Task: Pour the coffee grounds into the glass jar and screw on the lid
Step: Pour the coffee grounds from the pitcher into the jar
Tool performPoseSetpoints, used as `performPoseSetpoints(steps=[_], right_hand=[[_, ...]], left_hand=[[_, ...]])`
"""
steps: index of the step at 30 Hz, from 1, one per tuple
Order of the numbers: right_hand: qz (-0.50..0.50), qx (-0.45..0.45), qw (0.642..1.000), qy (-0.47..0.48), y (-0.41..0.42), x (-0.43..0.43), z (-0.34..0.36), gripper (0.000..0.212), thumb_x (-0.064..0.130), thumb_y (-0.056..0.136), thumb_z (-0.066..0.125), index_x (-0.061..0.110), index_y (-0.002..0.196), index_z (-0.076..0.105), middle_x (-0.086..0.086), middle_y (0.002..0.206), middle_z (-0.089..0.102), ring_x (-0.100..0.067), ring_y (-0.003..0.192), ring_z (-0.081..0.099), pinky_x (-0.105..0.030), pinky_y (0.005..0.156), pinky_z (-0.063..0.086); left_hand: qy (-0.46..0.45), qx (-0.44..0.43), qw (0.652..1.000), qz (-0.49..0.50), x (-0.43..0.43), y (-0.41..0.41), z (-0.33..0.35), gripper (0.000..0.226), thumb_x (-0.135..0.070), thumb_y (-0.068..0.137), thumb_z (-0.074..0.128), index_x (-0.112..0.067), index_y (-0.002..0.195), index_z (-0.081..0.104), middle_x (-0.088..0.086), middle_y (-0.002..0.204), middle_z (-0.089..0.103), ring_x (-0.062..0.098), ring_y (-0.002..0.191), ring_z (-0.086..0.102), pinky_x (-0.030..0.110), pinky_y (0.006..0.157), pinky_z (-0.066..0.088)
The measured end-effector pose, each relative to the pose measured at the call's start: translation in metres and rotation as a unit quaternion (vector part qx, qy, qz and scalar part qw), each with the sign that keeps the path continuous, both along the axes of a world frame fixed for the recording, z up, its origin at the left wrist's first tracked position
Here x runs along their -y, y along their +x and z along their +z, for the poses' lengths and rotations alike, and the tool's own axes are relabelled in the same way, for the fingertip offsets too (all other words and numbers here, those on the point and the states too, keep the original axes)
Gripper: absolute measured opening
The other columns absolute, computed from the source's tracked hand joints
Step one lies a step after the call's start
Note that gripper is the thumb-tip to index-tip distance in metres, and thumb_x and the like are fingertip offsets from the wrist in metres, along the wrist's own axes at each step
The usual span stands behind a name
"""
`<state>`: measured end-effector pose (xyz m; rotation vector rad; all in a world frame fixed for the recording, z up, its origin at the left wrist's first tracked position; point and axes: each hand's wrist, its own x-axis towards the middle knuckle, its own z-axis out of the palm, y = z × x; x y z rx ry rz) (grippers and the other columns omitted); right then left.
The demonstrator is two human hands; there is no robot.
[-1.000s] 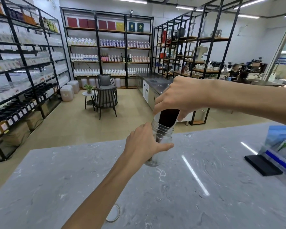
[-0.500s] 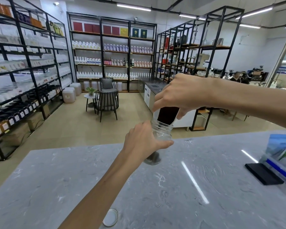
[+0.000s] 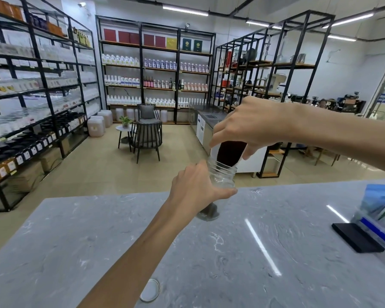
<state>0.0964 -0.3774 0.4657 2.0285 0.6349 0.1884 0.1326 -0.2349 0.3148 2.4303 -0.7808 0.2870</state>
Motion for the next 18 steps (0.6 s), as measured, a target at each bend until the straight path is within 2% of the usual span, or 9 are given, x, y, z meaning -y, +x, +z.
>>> performPoseSetpoints(steps=[3,7,10,13,18], right_hand=[[-0.01,0.011,0.999,0.035,-0.0027,0.0015,0.0027,0.08,0.063,0.07,0.076,0.043,0.138,0.038,0.017,0.125,0.06,-0.02,0.093,0.067,-0.024,0.049,0.012],[0.003,-0.001,1.0,0.004,-0.0027,-0.0002,-0.0027,0.078,0.062,0.073,0.074,0.043,0.138,0.037,0.017,0.132,0.057,-0.021,0.106,0.067,-0.027,0.057,0.025],[0.002,0.011,1.0,-0.002,-0.003,-0.0009,-0.0023,0.076,0.06,0.075,0.074,0.042,0.139,0.036,0.017,0.131,0.057,-0.021,0.109,0.065,-0.027,0.057,0.023],[0.013,-0.007,1.0,-0.019,-0.003,0.0001,-0.003,0.075,0.06,0.077,0.072,0.043,0.139,0.034,0.017,0.133,0.056,-0.021,0.115,0.063,-0.029,0.061,0.029],[0.017,-0.005,0.999,-0.031,-0.0019,0.0015,-0.002,0.073,0.059,0.076,0.073,0.043,0.137,0.037,0.018,0.129,0.059,-0.02,0.113,0.064,-0.026,0.058,0.024]], left_hand=[[-0.007,0.0,1.0,-0.002,0.0002,0.0007,-0.003,0.076,-0.082,0.062,0.067,-0.02,0.105,0.055,-0.003,0.093,0.06,0.022,0.088,0.058,0.04,0.076,0.052],[0.006,0.004,1.0,0.006,0.0019,0.0014,-0.0016,0.078,-0.082,0.061,0.068,-0.019,0.103,0.053,-0.002,0.091,0.058,0.023,0.087,0.057,0.038,0.07,0.05],[0.004,0.002,1.0,0.007,0.0019,0.0022,-0.0018,0.077,-0.082,0.062,0.068,-0.018,0.103,0.053,-0.001,0.091,0.059,0.023,0.086,0.058,0.039,0.072,0.051],[0.013,0.009,1.0,0.007,0.0029,0.0006,-0.0028,0.076,-0.081,0.062,0.068,-0.018,0.101,0.052,-0.002,0.09,0.058,0.023,0.084,0.057,0.036,0.065,0.045],[-0.005,0.005,1.0,-0.002,0.007,0.0001,-0.0042,0.076,-0.082,0.061,0.067,-0.02,0.102,0.054,-0.002,0.091,0.06,0.022,0.085,0.059,0.036,0.068,0.048]])
